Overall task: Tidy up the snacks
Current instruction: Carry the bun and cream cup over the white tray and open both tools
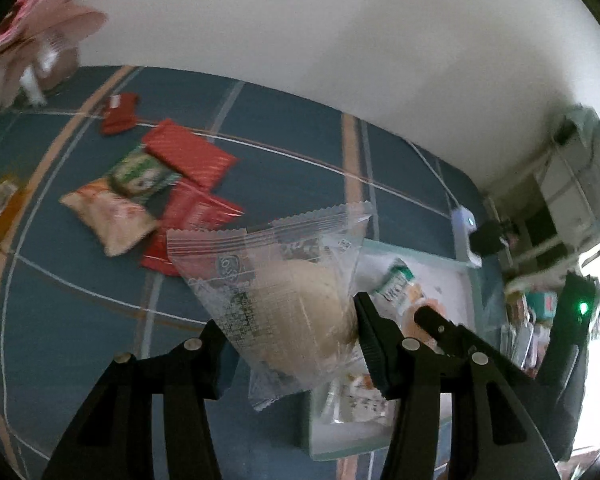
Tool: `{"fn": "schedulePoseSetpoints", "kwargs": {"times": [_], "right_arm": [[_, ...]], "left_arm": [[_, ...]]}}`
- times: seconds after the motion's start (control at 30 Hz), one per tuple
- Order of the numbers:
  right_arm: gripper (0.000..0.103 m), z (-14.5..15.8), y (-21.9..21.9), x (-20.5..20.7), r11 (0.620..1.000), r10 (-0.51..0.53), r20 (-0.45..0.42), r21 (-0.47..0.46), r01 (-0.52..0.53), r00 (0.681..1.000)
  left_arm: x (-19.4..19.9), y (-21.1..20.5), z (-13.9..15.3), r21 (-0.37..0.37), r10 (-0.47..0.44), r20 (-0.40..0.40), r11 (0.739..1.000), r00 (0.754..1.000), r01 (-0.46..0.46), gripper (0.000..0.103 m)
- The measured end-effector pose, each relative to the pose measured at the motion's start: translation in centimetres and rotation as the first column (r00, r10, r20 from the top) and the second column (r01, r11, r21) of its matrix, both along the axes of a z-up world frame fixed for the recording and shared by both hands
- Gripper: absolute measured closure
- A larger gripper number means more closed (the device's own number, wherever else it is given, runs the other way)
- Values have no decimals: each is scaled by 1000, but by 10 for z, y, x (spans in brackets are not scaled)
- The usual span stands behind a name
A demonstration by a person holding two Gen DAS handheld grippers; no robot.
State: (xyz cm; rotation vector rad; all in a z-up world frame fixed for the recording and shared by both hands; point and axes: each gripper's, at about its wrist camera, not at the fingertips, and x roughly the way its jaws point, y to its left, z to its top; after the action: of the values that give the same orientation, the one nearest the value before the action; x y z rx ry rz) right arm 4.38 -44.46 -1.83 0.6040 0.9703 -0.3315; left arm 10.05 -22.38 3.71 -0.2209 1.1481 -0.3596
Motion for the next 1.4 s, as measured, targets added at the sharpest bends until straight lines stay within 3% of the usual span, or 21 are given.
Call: {"fn": "schedulePoseSetpoints", "kwargs": {"times": [0.27, 0.5, 0.87, 1.4], "right_arm": [[62, -6, -46, -21, 993, -114, -9, 14, 115, 993], [62, -10, -64, -27, 988, -152, -3, 25, 152, 988], [62, -18, -65, -23, 991, -133, -9, 26, 134, 991], [62, -42, -65, -19, 991, -117, -60, 50, 120, 991]], "left_arm": [[-9, -52, -11, 54, -124, 13, 991, 992, 123, 48], [-7, -79, -33, 84, -189, 21, 979, 982, 186, 48], [-4, -92, -52, 73, -209, 54, 976, 976, 205, 48], [-2, -92, -69, 76, -215, -1, 974, 977, 215, 48]]}}
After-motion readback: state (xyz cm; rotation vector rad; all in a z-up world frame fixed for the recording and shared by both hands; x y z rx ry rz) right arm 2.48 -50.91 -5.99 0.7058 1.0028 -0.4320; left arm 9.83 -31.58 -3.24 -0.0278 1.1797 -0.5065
